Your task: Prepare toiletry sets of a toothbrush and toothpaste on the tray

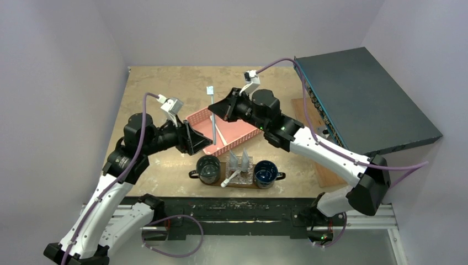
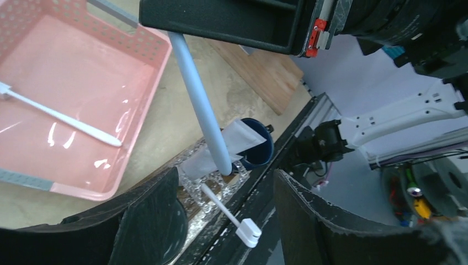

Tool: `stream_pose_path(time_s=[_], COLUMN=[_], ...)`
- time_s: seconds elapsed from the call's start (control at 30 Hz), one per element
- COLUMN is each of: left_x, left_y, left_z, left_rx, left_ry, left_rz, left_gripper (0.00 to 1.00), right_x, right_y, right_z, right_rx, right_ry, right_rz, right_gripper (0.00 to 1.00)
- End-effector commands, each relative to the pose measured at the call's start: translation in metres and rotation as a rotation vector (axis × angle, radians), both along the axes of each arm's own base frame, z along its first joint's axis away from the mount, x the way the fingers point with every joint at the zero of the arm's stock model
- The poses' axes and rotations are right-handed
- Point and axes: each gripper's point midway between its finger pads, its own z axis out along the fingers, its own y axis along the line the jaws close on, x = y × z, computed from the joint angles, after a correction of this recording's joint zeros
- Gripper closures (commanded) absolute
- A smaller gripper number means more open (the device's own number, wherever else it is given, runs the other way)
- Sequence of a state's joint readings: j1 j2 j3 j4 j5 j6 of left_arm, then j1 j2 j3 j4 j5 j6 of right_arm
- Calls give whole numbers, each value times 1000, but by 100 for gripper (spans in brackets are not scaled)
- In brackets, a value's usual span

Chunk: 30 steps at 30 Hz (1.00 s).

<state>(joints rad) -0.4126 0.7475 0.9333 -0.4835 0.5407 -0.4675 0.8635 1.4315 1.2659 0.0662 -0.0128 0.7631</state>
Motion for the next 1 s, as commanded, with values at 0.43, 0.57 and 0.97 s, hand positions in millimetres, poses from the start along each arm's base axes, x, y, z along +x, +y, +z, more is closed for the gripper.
stream_pose_path(time_s=[0.43,0.57,0.97], left_x=[-16,-17,-25], left_y=[-32,-34,-34], left_z=[32,30,35], left_rx=[-252,-274,-308], left_ry=[53,74,66], left_rz=[-184,-200,-218], left_gripper=[40,43,56], right_x=[-38,-44,-45], right_y=[-3,-2,3], right_z=[66,80,80], right_rx=[294,439,475], right_ry=[-127,1,47], right_rz=[139,145,129], right_gripper=[100,100,100])
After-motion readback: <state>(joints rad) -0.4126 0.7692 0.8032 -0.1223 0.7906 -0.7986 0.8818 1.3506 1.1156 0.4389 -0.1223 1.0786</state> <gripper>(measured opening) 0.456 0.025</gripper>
